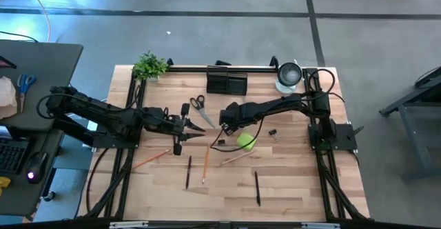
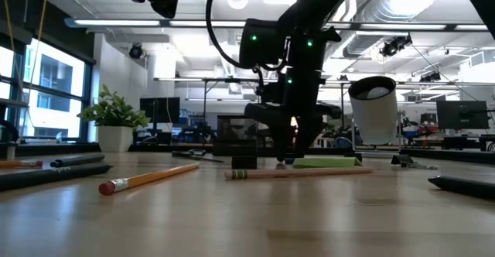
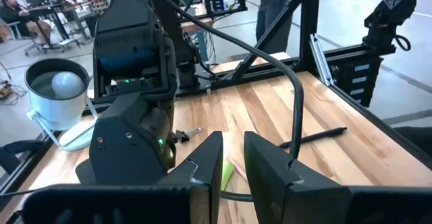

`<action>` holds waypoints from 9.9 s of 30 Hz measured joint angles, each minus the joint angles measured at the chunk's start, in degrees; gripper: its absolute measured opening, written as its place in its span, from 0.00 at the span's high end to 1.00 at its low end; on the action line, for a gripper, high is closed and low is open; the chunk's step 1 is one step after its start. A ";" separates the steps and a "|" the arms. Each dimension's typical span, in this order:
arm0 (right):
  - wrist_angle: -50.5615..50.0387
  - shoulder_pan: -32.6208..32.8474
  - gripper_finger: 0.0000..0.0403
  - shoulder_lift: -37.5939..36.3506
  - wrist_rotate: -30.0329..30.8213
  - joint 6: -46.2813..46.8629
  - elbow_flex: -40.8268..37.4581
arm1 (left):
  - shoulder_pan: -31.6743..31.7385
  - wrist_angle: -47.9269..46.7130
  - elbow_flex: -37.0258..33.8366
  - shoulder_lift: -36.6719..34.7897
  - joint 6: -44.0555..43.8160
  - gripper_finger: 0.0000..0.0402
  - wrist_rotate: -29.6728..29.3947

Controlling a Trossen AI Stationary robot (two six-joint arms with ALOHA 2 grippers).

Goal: Pick and place office supplies into organizer
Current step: Put the black binder clip into the black desk organizer, then put the blue eraser into the black desk organizer

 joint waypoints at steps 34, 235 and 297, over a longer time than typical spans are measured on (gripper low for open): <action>-2.40 2.36 0.86 0.06 -3.16 -12.32 4.96 | 0.01 -1.17 -0.02 0.00 0.53 0.87 0.00; 6.20 -5.20 0.59 -7.19 -20.34 -61.13 -9.92 | -0.01 -5.52 -0.92 0.00 -8.95 0.87 0.59; 25.68 -26.12 0.70 -3.96 -24.25 -71.79 9.35 | 0.02 -5.47 -0.94 0.02 -6.53 0.87 -0.91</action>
